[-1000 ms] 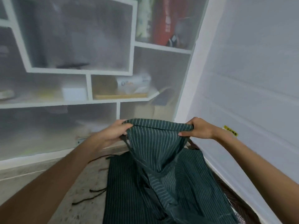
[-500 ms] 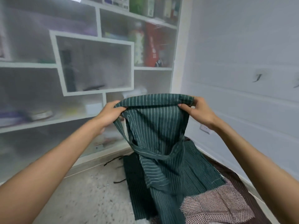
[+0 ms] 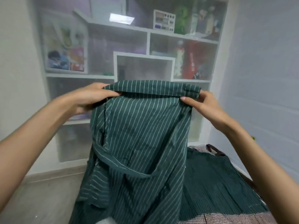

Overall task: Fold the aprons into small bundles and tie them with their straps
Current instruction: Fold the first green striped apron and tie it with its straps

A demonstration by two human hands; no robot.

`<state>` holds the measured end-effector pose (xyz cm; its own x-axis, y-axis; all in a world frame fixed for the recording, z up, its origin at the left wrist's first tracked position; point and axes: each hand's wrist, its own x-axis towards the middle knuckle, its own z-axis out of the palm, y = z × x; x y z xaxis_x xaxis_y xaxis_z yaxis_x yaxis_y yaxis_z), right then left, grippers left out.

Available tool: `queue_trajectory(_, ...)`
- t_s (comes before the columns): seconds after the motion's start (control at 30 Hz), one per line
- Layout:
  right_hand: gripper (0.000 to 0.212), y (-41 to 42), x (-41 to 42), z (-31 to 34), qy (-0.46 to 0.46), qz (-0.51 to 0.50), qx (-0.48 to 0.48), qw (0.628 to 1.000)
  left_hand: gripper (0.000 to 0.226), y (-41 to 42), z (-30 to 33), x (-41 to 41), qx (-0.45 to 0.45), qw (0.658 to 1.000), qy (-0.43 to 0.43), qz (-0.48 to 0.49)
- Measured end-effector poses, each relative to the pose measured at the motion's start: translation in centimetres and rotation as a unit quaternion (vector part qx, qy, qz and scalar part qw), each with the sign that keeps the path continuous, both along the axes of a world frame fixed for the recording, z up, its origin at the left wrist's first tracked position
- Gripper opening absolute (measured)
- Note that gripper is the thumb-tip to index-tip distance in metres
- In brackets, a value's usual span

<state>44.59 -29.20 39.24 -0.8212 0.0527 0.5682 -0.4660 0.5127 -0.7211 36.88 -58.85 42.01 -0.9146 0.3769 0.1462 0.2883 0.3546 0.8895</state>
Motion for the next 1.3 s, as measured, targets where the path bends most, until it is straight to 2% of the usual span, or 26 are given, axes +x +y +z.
queue_trajectory(0.03,0.003,-0.6,-0.9,-0.7,-0.030,0.007,0.016,0.999,0.019,-0.9,-0.7,-0.5,-0.046,0.999,-0.018,0.015)
queue_trajectory(0.1,0.012,-1.8,-3.1,-2.8,-0.087,0.013,0.052,0.995,0.025,-2.4,-2.8,-1.8,-0.135,0.988,-0.051,0.050)
queue_trajectory(0.17,0.022,-3.1,-6.4,-5.6,-0.116,-0.007,0.082,0.990,0.028,-3.7,-5.3,-4.2,-0.204,0.972,-0.045,0.109)
queue_trajectory(0.27,0.040,-5.1,-12.6,-10.3,-0.142,-0.088,0.172,0.971,0.045,-5.4,-9.3,-9.4,-0.333,0.927,0.004,0.174)
queue_trajectory(0.33,0.047,-6.6,-17.5,-13.7,-0.159,-0.120,0.218,0.955,0.049,-6.2,-12.3,-13.4,-0.394,0.900,-0.005,0.186)
queue_trajectory(0.4,0.052,-7.8,-20.8,-16.5,-0.178,-0.145,0.256,0.939,0.038,-6.6,-14.9,-16.8,-0.393,0.899,-0.059,0.183)
queue_trajectory(0.5,0.053,-9.3,-26.8,-21.0,-0.206,-0.183,0.296,0.915,0.044,-7.1,-19.5,-23.1,-0.382,0.893,-0.187,0.146)
queue_trajectory(0.57,0.051,-9.4,-29.5,-23.3,-0.232,-0.197,0.300,0.904,0.033,-7.2,-22.4,-26.0,-0.343,0.893,-0.271,0.105)
queue_trajectory(0.63,0.047,-9.5,-34.3,-27.6,-0.273,-0.200,0.276,0.900,0.016,-7.2,-26.9,-30.7,-0.267,0.899,-0.324,0.129)
queue_trajectory(0.7,0.039,-9.5,-37.0,-30.9,-0.322,-0.192,0.221,0.900,0.027,-6.7,-30.9,-33.4,-0.177,0.906,-0.344,0.171)
queue_trajectory(0.77,0.028,-9.9,-40.6,-34.9,-0.366,-0.175,0.123,0.906,0.027,-6.2,-35.0,-36.6,-0.101,0.910,-0.353,0.192)
queue_trajectory(0.8,0.030,-10.3,-42.1,-36.9,-0.399,-0.156,0.050,0.902,0.030,-5.9,-37.2,-38.0,-0.074,0.911,-0.354,0.198)
queue_trajectory(0.83,0.040,-10.6,-43.1,-38.8,-0.436,-0.136,-0.027,0.889,0.042,-5.6,-39.5,-38.7,-0.068,0.917,-0.338,0.200)
queue_trajectory(0.87,0.053,-10.9,-43.4,-39.9,-0.460,-0.117,-0.082,0.876,0.060,-5.7,-41.3,-38.8,-0.096,0.927,-0.297,0.206)
queue_trajectory(0.9,0.063,-11.1,-42.9,-41.0,-0.476,-0.110,-0.099,0.867,0.069,-5.8,-43.3,-38.4,-0.144,0.940,-0.221,0.217)
queue_trajectory(0.93,0.064,-11.1,-42.1,-42.1,-0.476,-0.114,-0.086,0.868,0.065,-6.0,-44.9,-37.5,-0.169,0.951,-0.119,0.228)
queue_trajectory(0.97,0.056,-10.9,-40.7,-43.3,-0.461,-0.132,-0.053,0.876,0.051,-6.1,-46.4,-36.4,-0.176,0.961,-0.022,0.211)
queue_trajectory(1.0,0.043,-10.6,-38.5,-44.5,-0.434,-0.156,-0.014,0.887,0.036,-6.1,-47.5,-34.9,-0.177,0.972,0.035,0.150)
queue_trajectory(1.03,0.030,-10.5,-35.9,-45.9,-0.407,-0.178,0.023,0.895,0.023,-6.0,-48.5,-33.2,-0.194,0.978,0.053,0.059)
queue_trajectory(1.07,0.023,-10.4,-33.0,-47.4,-0.383,-0.193,0.060,0.902,0.024,-5.7,-49.3,-31.5,-0.238,0.970,0.046,-0.037)
queue_trajectory(1.13,0.032,-10.8,-27.5,-50.4,-0.372,-0.177,0.153,0.899,0.054,-5.4,-51.3,-28.9,-0.386,0.907,0.050,-0.162)
queue_trajectory(1.2,0.063,-10.8,-24.2,-53.1,-0.423,-0.138,0.256,0.858,0.072,-5.6,-53.0,-27.4,-0.497,0.850,0.024,-0.172)
queue_trajectory(1.23,0.077,-10.4,-23.5,-54.3,-0.438,-0.126,0.308,0.835,0.075,-5.9,-53.4,-27.1,-0.515,0.841,-0.008,-0.165)
queue_trajectory(1.3,0.090,-9.3,-23.8,-55.6,-0.426,-0.110,0.375,0.816,0.085,-7.5,-53.6,-27.1,-0.520,0.837,-0.054,-0.163)
